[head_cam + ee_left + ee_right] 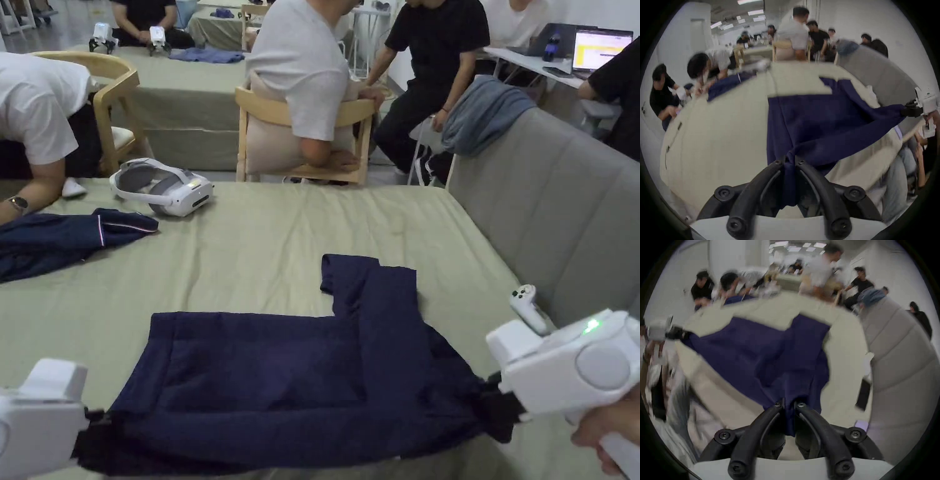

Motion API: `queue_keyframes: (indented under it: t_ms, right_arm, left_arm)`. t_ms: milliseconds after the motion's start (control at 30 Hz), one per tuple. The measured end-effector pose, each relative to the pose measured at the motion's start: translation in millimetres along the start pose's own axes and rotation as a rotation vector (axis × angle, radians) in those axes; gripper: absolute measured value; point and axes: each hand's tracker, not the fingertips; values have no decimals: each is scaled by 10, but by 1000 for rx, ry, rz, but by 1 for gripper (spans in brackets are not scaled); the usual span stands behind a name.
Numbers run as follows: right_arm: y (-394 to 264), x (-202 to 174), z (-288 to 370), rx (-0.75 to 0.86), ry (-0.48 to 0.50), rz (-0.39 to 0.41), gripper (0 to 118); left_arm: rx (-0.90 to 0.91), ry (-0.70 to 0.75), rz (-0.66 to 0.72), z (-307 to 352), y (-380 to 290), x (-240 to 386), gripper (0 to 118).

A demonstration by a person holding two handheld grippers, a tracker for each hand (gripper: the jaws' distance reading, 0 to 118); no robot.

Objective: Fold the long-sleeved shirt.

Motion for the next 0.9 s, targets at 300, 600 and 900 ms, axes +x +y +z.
queue_keyframes:
  t_ms: [300, 600, 900]
  right_arm:
    - [-887, -537, -625, -340, 136, 137, 7]
    - [-404, -245, -158, -39, 88, -42, 103]
    - [1199, 350, -436, 205, -64, -208, 1]
  left_arm:
    - [-216, -44, -8, -266, -872, -28, 13]
    - [51, -103, 4, 139, -243, 24, 95]
    - [242, 15, -27, -224, 1088, 276, 4]
